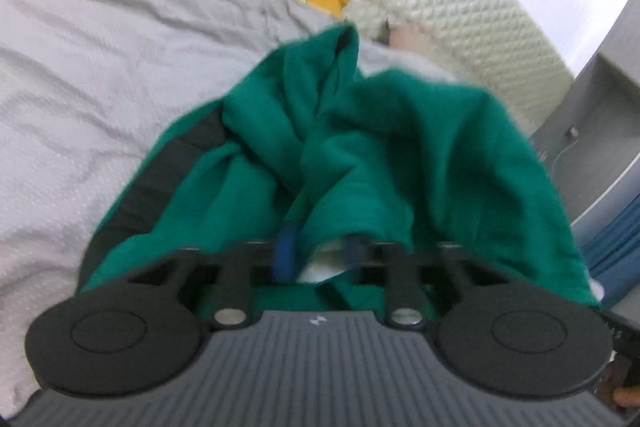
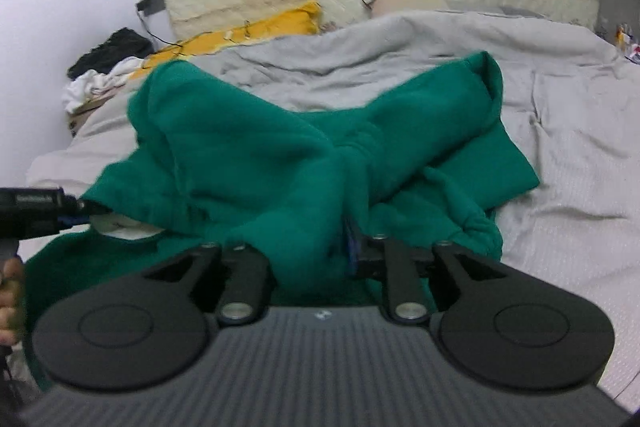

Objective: Fold large clothes
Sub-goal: 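Fold the held hood down over the hoodie body with both grippers, then open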

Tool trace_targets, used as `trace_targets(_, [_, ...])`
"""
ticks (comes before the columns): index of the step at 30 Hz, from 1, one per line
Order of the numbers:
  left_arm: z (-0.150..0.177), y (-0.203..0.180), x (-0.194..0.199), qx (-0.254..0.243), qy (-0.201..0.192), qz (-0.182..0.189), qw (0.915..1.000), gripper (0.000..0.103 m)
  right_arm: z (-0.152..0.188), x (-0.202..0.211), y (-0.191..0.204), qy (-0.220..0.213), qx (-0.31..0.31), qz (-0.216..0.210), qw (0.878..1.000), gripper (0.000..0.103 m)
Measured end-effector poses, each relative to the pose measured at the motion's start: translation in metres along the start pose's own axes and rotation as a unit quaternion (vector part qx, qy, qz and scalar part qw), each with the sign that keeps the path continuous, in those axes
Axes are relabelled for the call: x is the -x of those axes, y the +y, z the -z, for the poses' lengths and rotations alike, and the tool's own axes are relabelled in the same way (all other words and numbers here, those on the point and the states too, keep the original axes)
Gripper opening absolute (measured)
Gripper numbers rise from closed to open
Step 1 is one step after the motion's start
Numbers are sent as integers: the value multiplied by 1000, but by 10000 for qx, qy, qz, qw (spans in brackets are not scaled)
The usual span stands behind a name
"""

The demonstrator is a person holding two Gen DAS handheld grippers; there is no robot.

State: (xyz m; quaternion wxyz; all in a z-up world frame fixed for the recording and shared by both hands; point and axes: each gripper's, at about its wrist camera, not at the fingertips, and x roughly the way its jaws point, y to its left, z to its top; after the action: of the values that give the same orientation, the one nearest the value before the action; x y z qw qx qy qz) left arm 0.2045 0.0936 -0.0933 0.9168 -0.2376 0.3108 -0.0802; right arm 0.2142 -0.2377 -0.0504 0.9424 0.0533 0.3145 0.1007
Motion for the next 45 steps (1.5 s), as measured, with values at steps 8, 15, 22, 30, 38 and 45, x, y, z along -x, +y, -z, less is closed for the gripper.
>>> trace_targets(8, [-18,-7,24,-1,-835,801,9933,69,3,-1,-11,481,672,54,9966,68])
trace_targets(15, [-22,0,-23,249,-409,1200,9916,70,19,-31,0,1142,1395,-787,9805,78])
trace_targets(22, [-21,17,-53,910,-199,1687,9813,79,14,-25,-3,742,1438,-1225,9792,78])
trace_targets(30, [-20,20,-72,1400,17,1828,9731,78,-1,-11,-20,-209,576,-1032,9928,78])
trace_targets(38, [-18,10,-79,1270,157,1867,9741,20,16,-25,32,-390,1658,-1083,9794,63])
trace_targets(45, [-15,-7,-15,729,-176,2378,9684,10,17,5,37,-607,1872,-480,9793,9])
